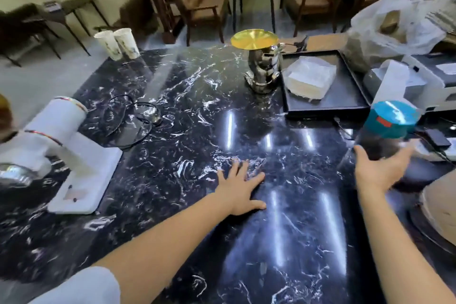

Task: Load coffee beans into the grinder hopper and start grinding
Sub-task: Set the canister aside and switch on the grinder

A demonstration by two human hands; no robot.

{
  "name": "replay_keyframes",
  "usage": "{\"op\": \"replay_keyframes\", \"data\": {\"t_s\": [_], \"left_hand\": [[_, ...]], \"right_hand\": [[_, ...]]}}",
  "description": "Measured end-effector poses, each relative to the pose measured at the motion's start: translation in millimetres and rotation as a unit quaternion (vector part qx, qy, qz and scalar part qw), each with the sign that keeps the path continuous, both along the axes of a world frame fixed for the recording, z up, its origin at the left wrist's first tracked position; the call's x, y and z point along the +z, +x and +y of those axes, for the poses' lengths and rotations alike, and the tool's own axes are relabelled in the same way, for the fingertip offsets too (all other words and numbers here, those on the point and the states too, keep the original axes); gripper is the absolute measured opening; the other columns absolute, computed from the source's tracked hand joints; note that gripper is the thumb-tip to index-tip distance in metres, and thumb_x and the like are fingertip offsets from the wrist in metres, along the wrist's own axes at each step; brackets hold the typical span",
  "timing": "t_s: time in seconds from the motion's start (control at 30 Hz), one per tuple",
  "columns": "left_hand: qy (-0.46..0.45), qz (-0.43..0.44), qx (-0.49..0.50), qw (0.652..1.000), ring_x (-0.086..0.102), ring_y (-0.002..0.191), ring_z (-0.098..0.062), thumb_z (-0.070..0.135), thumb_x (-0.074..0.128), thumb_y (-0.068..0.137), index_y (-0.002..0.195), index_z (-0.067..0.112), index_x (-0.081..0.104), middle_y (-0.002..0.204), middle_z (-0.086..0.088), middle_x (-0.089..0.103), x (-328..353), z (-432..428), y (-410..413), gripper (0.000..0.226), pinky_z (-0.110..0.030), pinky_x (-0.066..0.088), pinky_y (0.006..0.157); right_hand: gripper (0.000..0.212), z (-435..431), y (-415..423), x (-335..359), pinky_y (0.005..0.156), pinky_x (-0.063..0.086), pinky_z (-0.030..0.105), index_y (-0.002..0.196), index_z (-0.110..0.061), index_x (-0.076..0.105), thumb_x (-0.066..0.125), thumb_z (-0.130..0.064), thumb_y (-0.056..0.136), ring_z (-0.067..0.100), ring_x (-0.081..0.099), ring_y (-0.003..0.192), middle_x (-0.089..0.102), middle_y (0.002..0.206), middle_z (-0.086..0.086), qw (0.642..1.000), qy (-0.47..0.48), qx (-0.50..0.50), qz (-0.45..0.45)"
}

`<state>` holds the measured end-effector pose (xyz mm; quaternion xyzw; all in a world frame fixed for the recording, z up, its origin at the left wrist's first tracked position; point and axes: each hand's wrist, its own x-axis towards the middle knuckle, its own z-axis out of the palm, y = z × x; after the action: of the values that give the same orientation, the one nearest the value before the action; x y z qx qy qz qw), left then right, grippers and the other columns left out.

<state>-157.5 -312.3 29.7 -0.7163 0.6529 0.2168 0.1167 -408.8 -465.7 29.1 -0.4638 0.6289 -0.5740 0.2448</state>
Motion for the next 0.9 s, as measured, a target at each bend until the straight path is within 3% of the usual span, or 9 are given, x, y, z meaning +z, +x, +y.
{"op": "replay_keyframes", "data": {"t_s": [0.1,0.17,0.23,0.27,0.37,0.47,0.57,0.73,0.9], "left_hand": [[-0.068,0.045,-0.044,0.996,0.005,0.148,-0.037,0.032,0.049,0.098,0.153,0.022,0.025,0.162,-0.017,0.010,-1,50,-10,0.061,-0.058,0.012,0.115],[-0.091,0.151,-0.118,0.977,0.028,0.139,-0.041,0.012,0.061,0.088,0.139,0.005,0.049,0.149,-0.026,0.036,3,90,-13,0.052,-0.053,0.027,0.109],[-0.110,0.250,-0.146,0.951,0.058,0.108,-0.041,0.005,0.061,0.078,0.100,-0.010,0.070,0.112,-0.032,0.064,13,133,-8,0.028,-0.050,0.044,0.091],[-0.109,0.286,-0.111,0.945,0.063,0.084,-0.036,0.009,0.054,0.078,0.081,-0.011,0.070,0.090,-0.029,0.069,19,155,4,0.025,-0.046,0.049,0.078],[-0.116,0.318,0.014,0.941,0.052,0.057,-0.025,0.005,0.054,0.083,0.065,-0.006,0.063,0.064,-0.023,0.065,23,208,57,0.024,-0.035,0.043,0.061],[-0.200,0.277,0.025,0.940,0.055,0.066,-0.033,0.001,0.061,0.082,0.065,-0.006,0.064,0.068,-0.024,0.063,9,256,119,0.018,-0.039,0.042,0.064],[-0.293,0.239,0.061,0.924,0.054,0.075,-0.032,0.003,0.062,0.082,0.069,-0.001,0.061,0.073,-0.020,0.061,-11,295,187,0.014,-0.042,0.043,0.071],[-0.403,0.158,0.165,0.886,0.060,0.076,-0.030,0.005,0.062,0.082,0.086,0.002,0.065,0.083,-0.013,0.063,-25,320,281,0.006,-0.039,0.050,0.071],[-0.397,0.152,0.220,0.878,0.063,0.084,-0.034,0.010,0.066,0.085,0.112,0.004,0.061,0.109,-0.015,0.061,-19,315,335,0.028,-0.040,0.053,0.072]], "right_hand": [[0.056,62,62,-12,0.086,0.042,0.019,0.129,-0.016,0.042,0.058,-0.024,0.076,0.009,0.057,0.094,0.053,0.118,0.011,0.999,-0.013,0.036,-0.029],[0.038,116,116,-13,0.071,0.041,0.007,0.115,-0.021,0.052,0.053,-0.020,0.077,-0.005,0.054,0.071,0.058,0.103,0.008,0.988,0.019,0.151,-0.020],[0.030,169,163,-19,0.070,0.039,0.006,0.107,-0.007,0.062,0.059,-0.010,0.077,0.009,0.059,0.071,0.066,0.098,0.017,0.958,0.041,0.279,0.047],[0.027,196,187,-20,0.072,0.040,0.016,0.104,-0.002,0.065,0.064,-0.003,0.077,0.023,0.061,0.073,0.068,0.096,0.021,0.936,0.048,0.337,0.092],[0.028,254,242,-23,0.075,0.039,0.030,0.101,-0.001,0.068,0.068,0.005,0.074,0.033,0.063,0.083,0.068,0.091,0.020,0.854,0.050,0.471,0.216],[0.020,290,285,-25,0.073,0.041,0.035,0.102,-0.011,0.066,0.062,-0.012,0.083,0.029,0.059,0.088,0.062,0.091,0.009,0.799,0.062,0.517,0.302],[0.010,321,334,-21,0.061,0.029,0.030,0.083,-0.014,0.059,0.059,-0.024,0.085,0.026,0.056,0.081,0.045,0.077,-0.002,0.784,0.069,0.506,0.352],[0.033,352,395,-15,0.060,0.026,0.031,0.067,-0.017,0.040,0.065,-0.035,0.081,0.027,0.045,0.071,0.039,0.076,0.001,0.817,0.103,0.429,0.370],[0.018,370,429,-17,0.062,0.024,0.029,0.080,-0.005,0.059,0.062,-0.022,0.085,0.021,0.040,0.072,0.044,0.085,0.004,0.837,0.127,0.390,0.362]]}}
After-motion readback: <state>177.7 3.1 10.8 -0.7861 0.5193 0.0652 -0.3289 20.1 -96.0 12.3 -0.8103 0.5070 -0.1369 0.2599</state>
